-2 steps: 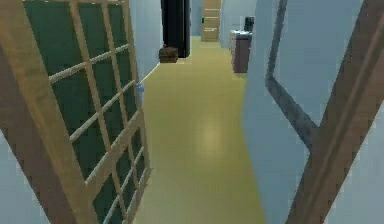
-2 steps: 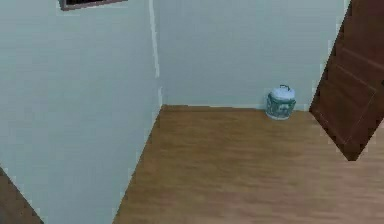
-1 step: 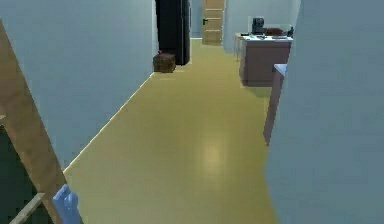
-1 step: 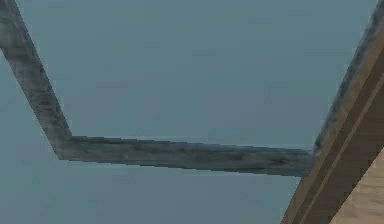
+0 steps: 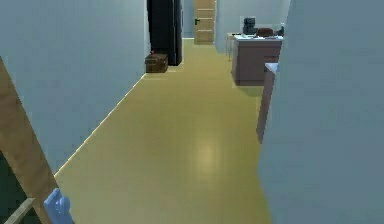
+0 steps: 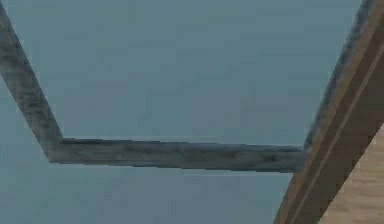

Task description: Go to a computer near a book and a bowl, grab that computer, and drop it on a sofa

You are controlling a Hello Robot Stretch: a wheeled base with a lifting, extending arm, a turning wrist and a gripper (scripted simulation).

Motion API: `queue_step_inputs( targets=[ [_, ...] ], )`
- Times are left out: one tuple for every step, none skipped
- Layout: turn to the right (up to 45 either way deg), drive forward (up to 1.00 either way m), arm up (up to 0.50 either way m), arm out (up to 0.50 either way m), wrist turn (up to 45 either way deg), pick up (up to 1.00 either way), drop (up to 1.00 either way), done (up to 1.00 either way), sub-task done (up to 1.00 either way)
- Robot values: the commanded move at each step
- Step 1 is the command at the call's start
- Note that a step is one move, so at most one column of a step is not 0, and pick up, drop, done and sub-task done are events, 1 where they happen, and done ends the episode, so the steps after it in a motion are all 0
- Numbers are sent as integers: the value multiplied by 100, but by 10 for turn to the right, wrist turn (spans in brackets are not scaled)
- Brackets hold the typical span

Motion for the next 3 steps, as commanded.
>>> queue_step_inputs(
  targets=[
    [-90,0,0,0,0,0,0,0,0],
    [0,60,0,0,0,0,0,0,0],
    [90,0,0,0,0,0,0,0,0]
  ],
)
